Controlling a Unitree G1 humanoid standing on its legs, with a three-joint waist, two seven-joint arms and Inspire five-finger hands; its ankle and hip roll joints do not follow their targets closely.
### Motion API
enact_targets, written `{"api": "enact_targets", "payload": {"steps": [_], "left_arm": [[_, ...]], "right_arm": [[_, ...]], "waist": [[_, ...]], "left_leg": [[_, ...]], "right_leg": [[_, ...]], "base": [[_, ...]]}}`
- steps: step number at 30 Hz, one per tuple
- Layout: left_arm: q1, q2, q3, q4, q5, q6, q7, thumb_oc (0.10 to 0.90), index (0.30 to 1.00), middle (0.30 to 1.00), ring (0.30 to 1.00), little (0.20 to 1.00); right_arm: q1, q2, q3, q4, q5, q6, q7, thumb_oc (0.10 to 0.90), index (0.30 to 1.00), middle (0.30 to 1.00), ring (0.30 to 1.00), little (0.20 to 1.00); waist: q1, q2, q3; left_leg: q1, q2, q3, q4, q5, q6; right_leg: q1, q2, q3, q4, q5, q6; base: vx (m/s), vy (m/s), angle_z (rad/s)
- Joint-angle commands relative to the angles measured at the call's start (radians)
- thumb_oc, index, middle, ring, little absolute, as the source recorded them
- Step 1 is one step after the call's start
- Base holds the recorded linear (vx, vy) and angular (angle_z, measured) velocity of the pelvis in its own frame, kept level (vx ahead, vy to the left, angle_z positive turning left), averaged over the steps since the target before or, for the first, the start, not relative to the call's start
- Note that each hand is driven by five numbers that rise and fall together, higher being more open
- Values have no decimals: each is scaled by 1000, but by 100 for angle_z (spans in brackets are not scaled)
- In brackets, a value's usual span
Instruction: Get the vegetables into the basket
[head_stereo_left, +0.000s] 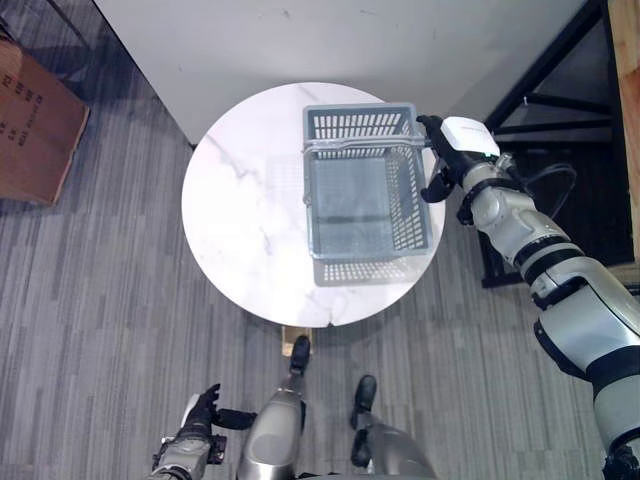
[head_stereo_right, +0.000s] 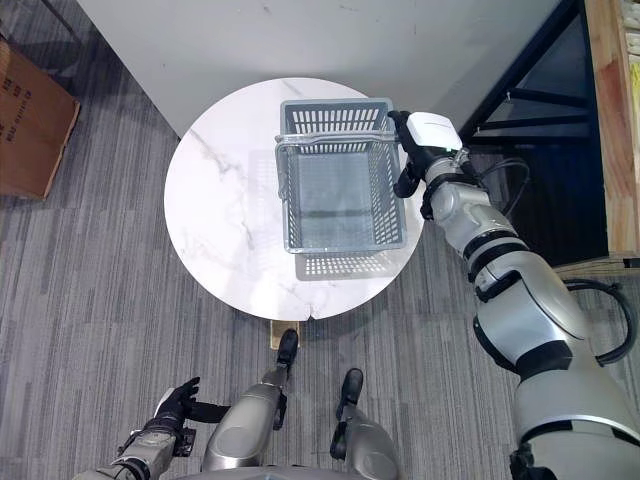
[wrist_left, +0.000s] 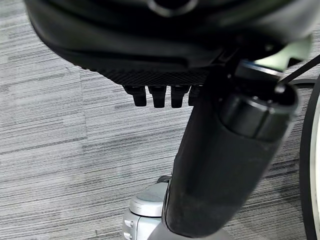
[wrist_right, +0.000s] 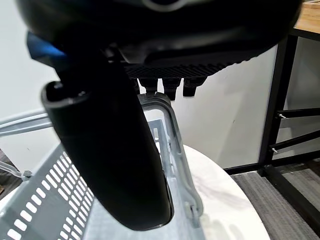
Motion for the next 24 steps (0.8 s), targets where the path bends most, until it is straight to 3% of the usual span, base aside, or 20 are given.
{"api": "enact_targets", "payload": {"steps": [1,2,4,12,19,21,22,23,24], "left_arm": [[21,30,-38,38,-18,-7,30,900,1000,1000,1000,1000],[20,31,-38,37,-19,-6,31,900,1000,1000,1000,1000],[17,31,-38,36,-21,-6,34,900,1000,1000,1000,1000],[15,34,-32,42,-20,-4,38,900,1000,1000,1000,1000],[6,33,-48,35,-30,-7,40,900,1000,1000,1000,1000],[5,33,-51,35,-32,-7,41,900,1000,1000,1000,1000],[3,31,-56,35,-31,-8,42,900,1000,1000,1000,1000],[4,30,-59,33,-32,-8,42,900,1000,1000,1000,1000],[3,29,-59,34,-33,-8,42,900,1000,1000,1000,1000]], "right_arm": [[-129,-9,15,-44,25,-24,-81,553,514,514,514,514],[-130,-8,13,-46,27,-24,-84,624,613,613,613,613],[-140,-1,14,-65,33,-26,-86,900,1000,1000,1000,1000],[-162,1,27,-119,38,-25,-74,900,1000,1000,1000,1000],[-167,54,28,-3,39,-14,-77,900,1000,1000,1000,1000],[-160,63,25,19,36,-13,-77,610,594,594,594,594],[-151,71,25,44,33,-11,-77,610,594,594,594,594],[-144,78,21,60,34,-10,-78,400,300,300,300,300],[-133,87,18,78,33,-8,-77,400,300,300,300,300]], "waist": [[5,-32,-52],[6,-32,-52],[7,-31,-50],[6,-43,-51],[19,-39,-44],[21,-37,-43],[24,-34,-42],[26,-33,-40],[27,-31,-40]], "left_leg": [[-14,38,14,56,-39,-40],[-16,37,13,55,-39,-40],[-18,37,11,53,-37,-41],[-18,35,12,60,-43,-39],[-33,29,4,66,-39,-36],[-34,29,4,66,-39,-36],[-35,28,1,66,-39,-35],[-36,28,0,66,-38,-34],[-37,28,-1,66,-38,-34]], "right_leg": [[-115,-120,43,80,107,79],[-116,-120,42,80,108,80],[-117,-121,39,78,110,80],[-115,-125,39,82,110,81],[-122,-126,34,85,111,80],[-123,-126,32,84,112,80],[-122,-127,30,84,111,80],[-122,-127,29,83,112,80],[-122,-127,27,84,112,80]], "base": [[0,0,0],[0,0,0],[0,0,0],[0,0,0],[-1,1,1],[0,0,5],[3,-1,5],[4,0,5],[4,-2,5]]}}
